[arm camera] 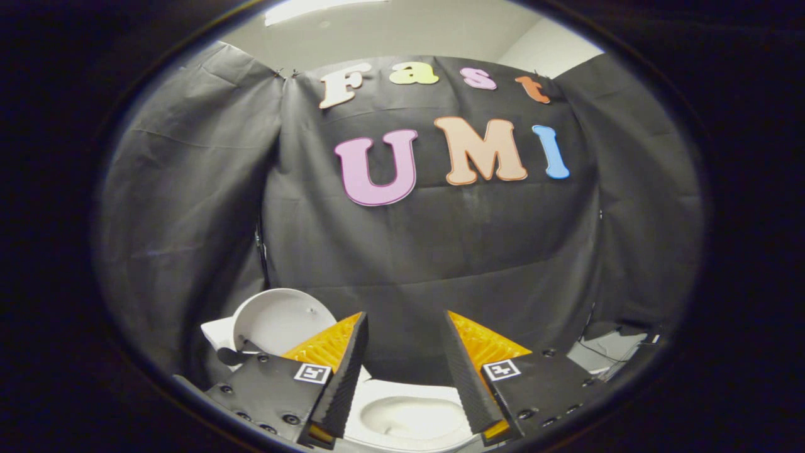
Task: Open the toilet lid.
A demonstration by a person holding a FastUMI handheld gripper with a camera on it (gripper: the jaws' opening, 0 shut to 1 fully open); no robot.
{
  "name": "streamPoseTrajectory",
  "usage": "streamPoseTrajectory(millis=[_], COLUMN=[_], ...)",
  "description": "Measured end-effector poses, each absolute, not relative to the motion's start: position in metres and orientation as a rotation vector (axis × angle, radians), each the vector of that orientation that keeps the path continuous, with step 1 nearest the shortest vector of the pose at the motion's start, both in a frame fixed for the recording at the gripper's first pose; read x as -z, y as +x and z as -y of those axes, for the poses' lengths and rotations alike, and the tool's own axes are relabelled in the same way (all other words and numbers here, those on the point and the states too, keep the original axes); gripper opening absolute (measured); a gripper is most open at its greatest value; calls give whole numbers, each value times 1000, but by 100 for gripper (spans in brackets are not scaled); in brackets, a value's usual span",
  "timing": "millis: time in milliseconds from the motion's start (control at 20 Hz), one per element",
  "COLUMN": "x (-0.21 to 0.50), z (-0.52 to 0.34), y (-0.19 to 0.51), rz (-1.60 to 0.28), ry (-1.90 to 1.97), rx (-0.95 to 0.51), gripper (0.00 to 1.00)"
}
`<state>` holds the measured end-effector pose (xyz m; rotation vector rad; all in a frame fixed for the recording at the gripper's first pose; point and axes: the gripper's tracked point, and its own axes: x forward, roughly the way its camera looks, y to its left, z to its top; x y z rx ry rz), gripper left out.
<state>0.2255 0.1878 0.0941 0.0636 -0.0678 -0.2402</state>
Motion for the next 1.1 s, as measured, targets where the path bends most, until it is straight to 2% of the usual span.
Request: streamPoseTrajectory(millis=[550, 700, 950, 1100], x=[-69, -61, -51, -36], z=[-122, -122, -146, -142], y=[160, 155, 149, 144], rz=[30, 7, -8, -40], ry=[79, 79, 76, 59], rx=[227, 164, -34, -50], gripper=[73, 73, 73, 73])
